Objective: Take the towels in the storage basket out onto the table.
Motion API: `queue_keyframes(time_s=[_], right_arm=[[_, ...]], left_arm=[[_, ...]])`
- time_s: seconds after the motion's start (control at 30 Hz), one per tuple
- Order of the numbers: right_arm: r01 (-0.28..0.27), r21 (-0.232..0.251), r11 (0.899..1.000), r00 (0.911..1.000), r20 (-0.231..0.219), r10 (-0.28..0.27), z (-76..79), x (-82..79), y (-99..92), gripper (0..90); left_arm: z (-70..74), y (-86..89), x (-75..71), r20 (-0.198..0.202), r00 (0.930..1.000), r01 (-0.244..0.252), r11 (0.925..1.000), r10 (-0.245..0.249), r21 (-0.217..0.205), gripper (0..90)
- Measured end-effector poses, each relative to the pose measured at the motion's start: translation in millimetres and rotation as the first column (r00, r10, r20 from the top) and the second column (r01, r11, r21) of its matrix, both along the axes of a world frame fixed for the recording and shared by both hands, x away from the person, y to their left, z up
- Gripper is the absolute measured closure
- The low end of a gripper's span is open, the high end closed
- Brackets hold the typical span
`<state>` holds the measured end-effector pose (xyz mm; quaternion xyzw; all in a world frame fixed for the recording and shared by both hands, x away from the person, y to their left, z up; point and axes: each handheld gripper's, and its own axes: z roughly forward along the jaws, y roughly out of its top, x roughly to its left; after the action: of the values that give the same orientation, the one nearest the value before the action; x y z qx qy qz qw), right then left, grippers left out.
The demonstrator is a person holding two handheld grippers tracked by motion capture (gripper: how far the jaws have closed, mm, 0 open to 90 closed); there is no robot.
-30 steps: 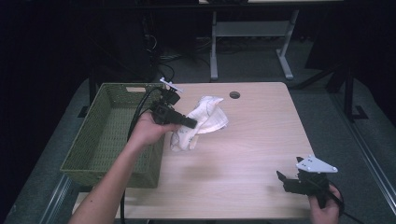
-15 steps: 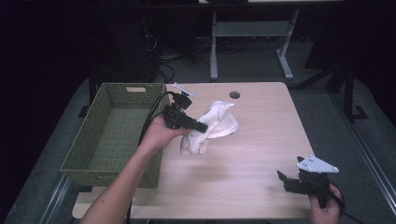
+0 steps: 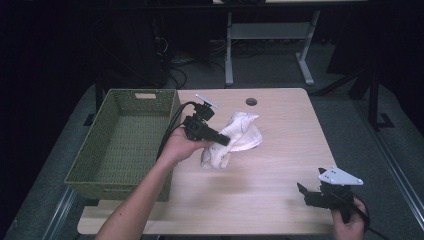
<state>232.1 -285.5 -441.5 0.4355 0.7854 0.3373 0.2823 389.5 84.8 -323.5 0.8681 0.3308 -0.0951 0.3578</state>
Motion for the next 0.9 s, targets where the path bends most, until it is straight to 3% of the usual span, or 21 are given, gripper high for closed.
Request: queue_keyframes(time_s=[0.53,0.9], right_arm=[[0.001,0.002,1.000,1.0000,0.002,-0.001,0.5,-0.8,-1.4,13.9],[-0.001,0.001,1.000,1.0000,0.003,0.001,0.5,-1.2,-2.1,13.9]], left_arm=[[-24.5,-23.6,5.3,-0.042,0.9991,0.008,1.0000,-0.008,0.000,72.8],[-50.1,-36.3,7.5,-0.084,0.9963,-0.017,0.9998,0.016,-0.005,72.8]])
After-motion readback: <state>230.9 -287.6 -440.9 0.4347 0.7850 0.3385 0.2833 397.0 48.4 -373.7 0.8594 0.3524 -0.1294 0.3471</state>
